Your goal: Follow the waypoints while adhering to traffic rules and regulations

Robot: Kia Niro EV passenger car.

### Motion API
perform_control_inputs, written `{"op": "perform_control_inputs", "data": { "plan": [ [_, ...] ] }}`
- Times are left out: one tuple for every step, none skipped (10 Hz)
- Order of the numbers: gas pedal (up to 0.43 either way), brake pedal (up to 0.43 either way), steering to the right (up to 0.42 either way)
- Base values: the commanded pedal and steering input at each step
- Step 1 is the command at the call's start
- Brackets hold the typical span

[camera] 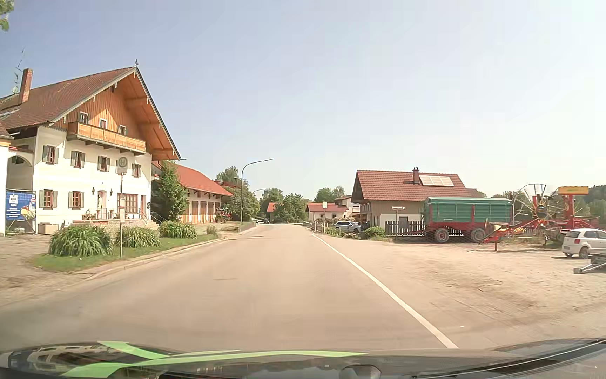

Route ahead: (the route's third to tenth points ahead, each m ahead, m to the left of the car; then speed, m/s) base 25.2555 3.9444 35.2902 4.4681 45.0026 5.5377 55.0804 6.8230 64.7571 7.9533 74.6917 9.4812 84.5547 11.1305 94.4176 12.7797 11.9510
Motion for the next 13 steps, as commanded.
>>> {"op": "perform_control_inputs", "data": {
  "plan": [
    [0.118,0.0,-0.032],
    [0.118,0.0,-0.032],
    [0.118,0.0,-0.031],
    [0.118,0.0,-0.029],
    [0.118,0.0,-0.026],
    [0.118,0.0,-0.025],
    [0.118,0.0,-0.022],
    [0.008,0.0,-0.022],
    [0.0,0.0,-0.022],
    [0.0,0.0,-0.021],
    [0.0,0.0,-0.018],
    [0.0,0.0,-0.013],
    [0.0,0.0,-0.008]
  ]
}}
